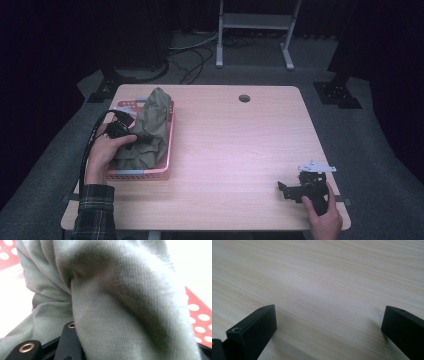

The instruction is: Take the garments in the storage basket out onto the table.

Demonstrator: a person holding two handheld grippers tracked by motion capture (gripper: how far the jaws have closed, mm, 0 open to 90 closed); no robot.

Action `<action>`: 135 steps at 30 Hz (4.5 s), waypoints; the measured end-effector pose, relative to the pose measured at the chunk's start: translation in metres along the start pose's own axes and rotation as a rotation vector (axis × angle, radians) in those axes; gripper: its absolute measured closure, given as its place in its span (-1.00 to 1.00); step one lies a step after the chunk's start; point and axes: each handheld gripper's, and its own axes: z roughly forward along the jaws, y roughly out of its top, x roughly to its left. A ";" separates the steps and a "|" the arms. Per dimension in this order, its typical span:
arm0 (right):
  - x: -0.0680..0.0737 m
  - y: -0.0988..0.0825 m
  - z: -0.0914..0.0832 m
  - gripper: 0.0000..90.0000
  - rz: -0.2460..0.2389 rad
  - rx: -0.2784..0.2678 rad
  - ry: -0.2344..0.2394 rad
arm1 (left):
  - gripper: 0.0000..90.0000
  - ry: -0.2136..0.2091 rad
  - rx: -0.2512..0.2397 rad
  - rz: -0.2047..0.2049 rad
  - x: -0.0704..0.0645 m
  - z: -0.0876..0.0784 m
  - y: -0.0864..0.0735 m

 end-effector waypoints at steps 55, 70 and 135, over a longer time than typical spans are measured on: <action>0.000 0.000 0.000 -1.00 0.000 0.000 0.000 | 0.23 -0.035 -0.120 -0.042 -0.047 -0.050 0.052; 0.000 0.000 0.000 -1.00 0.000 -0.001 0.000 | 0.22 -0.070 -0.104 0.027 -0.078 -0.041 0.068; 0.000 0.000 0.000 -1.00 0.000 -0.001 0.000 | 0.22 -0.234 -0.059 0.207 -0.178 0.044 0.116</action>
